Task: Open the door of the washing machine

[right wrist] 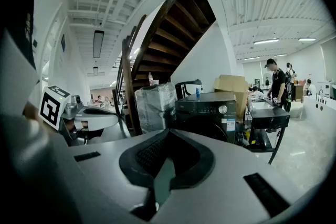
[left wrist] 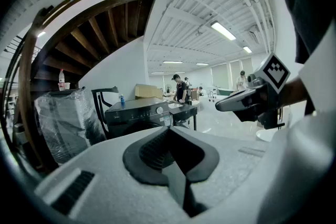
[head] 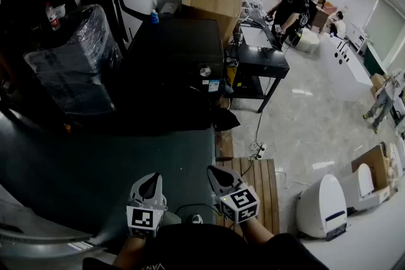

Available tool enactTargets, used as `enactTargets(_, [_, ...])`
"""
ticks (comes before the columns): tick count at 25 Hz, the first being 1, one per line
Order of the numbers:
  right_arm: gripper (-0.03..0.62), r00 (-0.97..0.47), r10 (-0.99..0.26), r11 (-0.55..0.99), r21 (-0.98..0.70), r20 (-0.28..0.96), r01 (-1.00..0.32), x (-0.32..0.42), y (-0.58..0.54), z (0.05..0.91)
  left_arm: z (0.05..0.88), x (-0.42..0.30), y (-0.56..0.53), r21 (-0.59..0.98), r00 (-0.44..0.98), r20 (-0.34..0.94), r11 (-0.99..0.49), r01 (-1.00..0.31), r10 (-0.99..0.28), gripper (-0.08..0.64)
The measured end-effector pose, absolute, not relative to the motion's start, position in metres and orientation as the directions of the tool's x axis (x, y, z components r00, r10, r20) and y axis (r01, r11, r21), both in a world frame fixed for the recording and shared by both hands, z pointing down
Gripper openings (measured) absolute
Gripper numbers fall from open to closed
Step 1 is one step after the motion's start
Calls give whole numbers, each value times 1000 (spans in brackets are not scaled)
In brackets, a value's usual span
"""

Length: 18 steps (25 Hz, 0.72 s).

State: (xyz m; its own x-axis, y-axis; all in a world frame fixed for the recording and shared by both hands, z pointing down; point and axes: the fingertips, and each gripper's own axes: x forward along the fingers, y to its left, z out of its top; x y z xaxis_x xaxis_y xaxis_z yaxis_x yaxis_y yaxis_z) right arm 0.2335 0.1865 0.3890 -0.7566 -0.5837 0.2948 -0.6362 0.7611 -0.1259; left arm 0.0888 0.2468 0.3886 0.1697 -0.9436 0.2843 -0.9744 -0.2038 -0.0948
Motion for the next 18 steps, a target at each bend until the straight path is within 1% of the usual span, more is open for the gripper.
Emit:
enactTargets(3, [6,-749,-608,744,-141,263,-653,233,177,387,391,86,241,-106,176,289,-214,-971,-941,17])
enactTargets(5, [9,-741,-615,739,-131,271,-661,231,171,389,392,81,234,-116,170,291,-211,-970,-942,18])
enactTargets(6, [46,-739,-612,740,-124,283,-661,228,168,391,393,78,230,-116,169,291,-210,-971,-942,20])
enactTargets(7, [110,-736,-609,740,-122,295,-662,225,165,394,393,75,226,-111,172,291,-212,-971,-941,20])
enactTargets(8, [141,-730,-611,735,-123,304,-667,222,162,396,394,71,222,-103,180,290,-218,-971,-940,20])
enactTargets(11, [141,-712,-632,713,-132,305,-689,211,151,398,398,58,209,-83,206,292,-239,-967,-934,20])
enactTargets(13, [126,-700,-645,703,-122,305,-701,199,140,397,400,46,195,-74,224,295,-256,-964,-929,20])
enactTargets(16, [124,-670,-670,678,-104,319,-727,181,123,399,402,26,176,-67,256,305,-288,-955,-917,20])
enactTargets(18, [120,-665,-677,665,-126,315,-736,167,112,397,403,12,162,-57,277,311,-309,-949,-909,20])
